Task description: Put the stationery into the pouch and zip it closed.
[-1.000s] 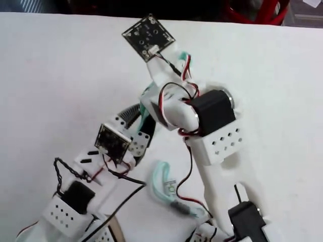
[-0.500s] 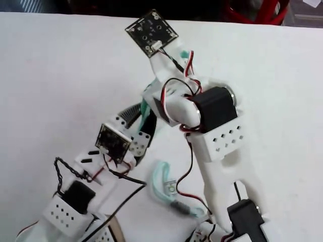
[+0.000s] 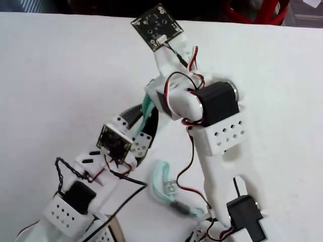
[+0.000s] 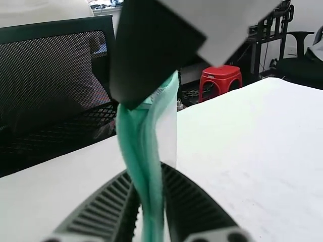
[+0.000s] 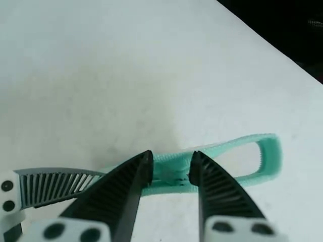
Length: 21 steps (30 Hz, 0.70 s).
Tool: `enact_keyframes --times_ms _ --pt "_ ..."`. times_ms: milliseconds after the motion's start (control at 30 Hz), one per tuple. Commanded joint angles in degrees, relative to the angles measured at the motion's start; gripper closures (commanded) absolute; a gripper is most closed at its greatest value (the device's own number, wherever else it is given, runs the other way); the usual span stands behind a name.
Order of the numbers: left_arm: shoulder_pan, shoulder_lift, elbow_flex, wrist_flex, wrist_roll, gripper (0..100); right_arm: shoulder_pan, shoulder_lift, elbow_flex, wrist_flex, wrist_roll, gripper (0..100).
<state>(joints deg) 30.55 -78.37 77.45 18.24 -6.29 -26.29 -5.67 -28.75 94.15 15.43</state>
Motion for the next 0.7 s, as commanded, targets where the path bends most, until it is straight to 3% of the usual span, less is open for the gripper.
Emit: enact_keyframes --times_ms 0,667 --pt "0.0 0.7 0.1 -0.1 -0.7 98 2.4 0.8 -1.0 -1.4 0.4 90.5" --pt "0.0 0.7 0.1 -0.1 -0.7 98 5.9 0.8 -2.0 2.5 4.8 93.2"
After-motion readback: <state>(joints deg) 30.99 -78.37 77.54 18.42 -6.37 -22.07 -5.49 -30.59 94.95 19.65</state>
